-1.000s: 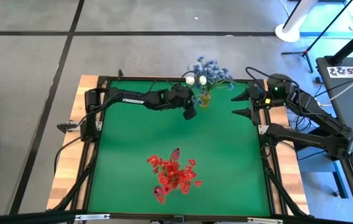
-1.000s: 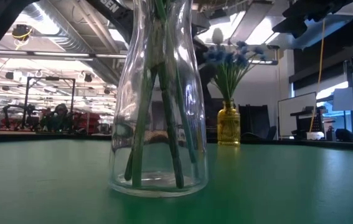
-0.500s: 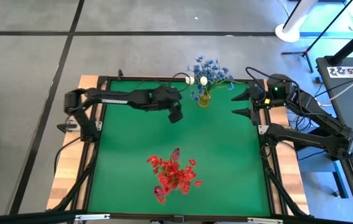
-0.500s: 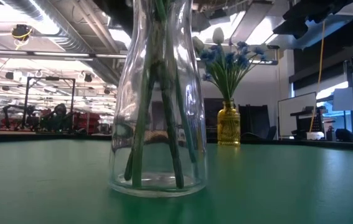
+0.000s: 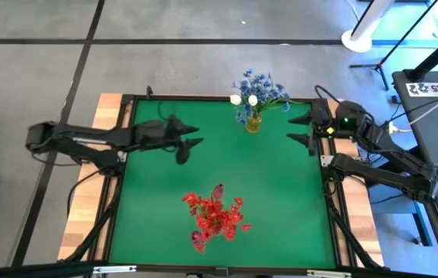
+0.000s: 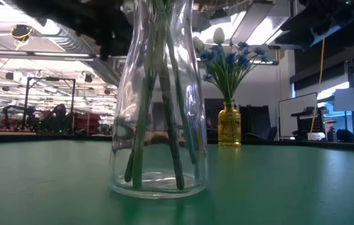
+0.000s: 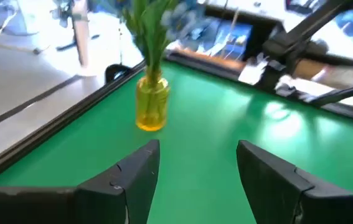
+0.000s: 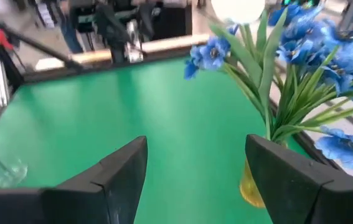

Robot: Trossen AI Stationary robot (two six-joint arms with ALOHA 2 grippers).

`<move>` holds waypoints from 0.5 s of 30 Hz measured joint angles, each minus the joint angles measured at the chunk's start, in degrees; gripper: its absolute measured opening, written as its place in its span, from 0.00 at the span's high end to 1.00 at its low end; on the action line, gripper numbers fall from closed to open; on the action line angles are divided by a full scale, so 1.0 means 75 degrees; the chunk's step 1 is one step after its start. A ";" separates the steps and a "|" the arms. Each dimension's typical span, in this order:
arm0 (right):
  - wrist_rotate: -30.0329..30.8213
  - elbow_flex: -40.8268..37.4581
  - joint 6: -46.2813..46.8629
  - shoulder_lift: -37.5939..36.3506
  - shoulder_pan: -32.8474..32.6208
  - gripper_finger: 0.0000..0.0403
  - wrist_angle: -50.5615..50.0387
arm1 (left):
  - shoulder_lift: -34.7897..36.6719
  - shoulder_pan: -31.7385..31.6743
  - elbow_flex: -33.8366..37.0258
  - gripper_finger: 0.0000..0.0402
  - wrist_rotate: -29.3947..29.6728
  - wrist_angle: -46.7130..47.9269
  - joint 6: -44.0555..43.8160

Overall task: Sort flowers into vase by color
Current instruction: Return to Home Position

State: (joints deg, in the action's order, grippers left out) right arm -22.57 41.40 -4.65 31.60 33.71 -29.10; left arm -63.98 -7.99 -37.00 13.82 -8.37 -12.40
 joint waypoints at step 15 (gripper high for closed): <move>0.0072 -0.3154 0.1592 -0.1581 0.0003 0.38 0.4094 | 0.2673 0.0469 0.2078 0.48 0.0127 -0.1097 -0.0122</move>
State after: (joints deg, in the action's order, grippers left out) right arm -22.03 17.74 7.28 19.75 33.74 1.61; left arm -43.93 -4.47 -21.41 14.78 -16.60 -13.31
